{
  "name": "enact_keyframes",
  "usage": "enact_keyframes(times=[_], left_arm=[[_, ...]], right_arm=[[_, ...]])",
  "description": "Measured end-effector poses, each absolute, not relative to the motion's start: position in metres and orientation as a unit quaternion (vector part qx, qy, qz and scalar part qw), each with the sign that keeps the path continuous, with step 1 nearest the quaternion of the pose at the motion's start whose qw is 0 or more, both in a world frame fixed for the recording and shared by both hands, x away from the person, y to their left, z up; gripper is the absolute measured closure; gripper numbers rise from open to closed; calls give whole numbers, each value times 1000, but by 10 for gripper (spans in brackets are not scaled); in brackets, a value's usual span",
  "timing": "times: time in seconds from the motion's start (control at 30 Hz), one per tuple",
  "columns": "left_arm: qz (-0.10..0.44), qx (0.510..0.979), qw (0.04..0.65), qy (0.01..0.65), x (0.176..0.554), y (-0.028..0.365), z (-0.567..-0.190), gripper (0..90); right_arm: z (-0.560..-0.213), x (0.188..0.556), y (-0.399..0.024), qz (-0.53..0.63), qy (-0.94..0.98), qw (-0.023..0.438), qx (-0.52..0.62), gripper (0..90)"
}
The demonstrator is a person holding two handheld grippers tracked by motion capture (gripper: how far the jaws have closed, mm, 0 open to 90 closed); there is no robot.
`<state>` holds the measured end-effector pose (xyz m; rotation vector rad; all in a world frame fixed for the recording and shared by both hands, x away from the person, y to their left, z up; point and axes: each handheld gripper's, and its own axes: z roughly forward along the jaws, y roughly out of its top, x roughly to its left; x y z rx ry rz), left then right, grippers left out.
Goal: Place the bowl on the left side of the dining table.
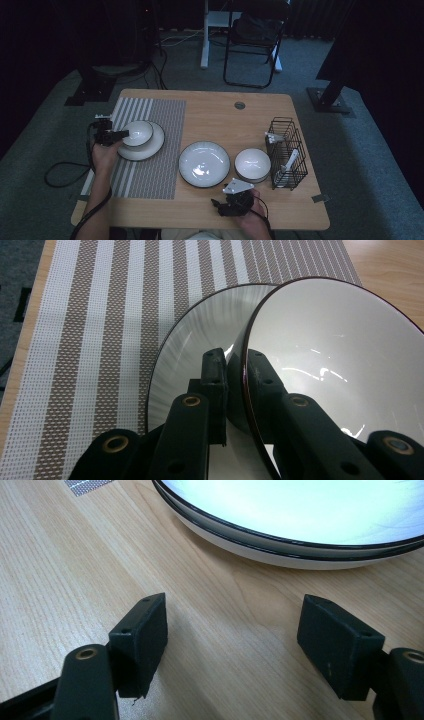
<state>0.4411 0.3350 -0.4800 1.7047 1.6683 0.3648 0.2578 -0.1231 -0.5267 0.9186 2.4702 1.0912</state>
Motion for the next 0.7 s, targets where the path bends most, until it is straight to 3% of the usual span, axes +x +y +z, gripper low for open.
enact_keyframes(times=[0.7], left_arm=[[140, 668, 352, 640, 440, 331, -480, 816]], right_arm=[[-527, 258, -123, 379, 857, 145, 319, 277]])
